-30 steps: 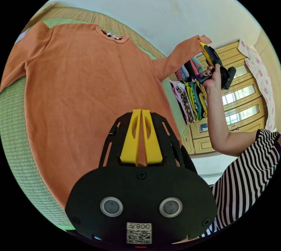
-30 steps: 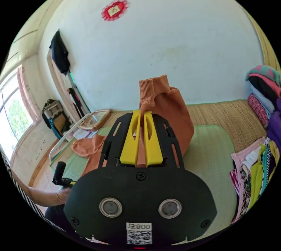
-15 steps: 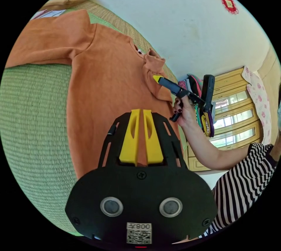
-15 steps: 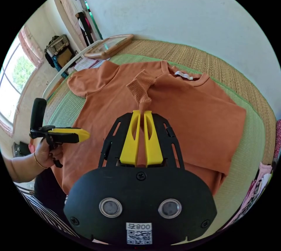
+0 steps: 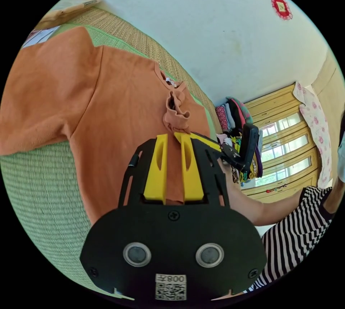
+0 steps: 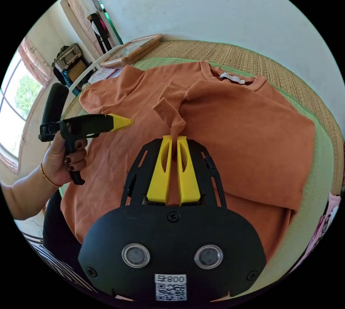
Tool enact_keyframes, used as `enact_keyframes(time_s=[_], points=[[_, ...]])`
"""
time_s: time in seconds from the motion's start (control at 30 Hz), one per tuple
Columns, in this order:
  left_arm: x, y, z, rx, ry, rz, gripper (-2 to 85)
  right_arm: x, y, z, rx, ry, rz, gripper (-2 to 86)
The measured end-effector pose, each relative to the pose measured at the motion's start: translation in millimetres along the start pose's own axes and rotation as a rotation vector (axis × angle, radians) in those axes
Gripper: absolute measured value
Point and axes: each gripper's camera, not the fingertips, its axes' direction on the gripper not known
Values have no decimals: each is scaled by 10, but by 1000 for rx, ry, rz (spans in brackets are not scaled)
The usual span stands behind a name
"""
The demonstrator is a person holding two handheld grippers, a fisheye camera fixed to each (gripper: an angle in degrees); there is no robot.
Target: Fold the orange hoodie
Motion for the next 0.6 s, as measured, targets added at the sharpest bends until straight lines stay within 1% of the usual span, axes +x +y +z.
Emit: enact_keyframes(time_s=[0.4,0.6], points=[[-318,-742,332,-55,-30,42,98,93,-156,67,32,-40,44,21],[-407,-948,357,-40,4,43,110,194,-185,69,40,-85,71,21]])
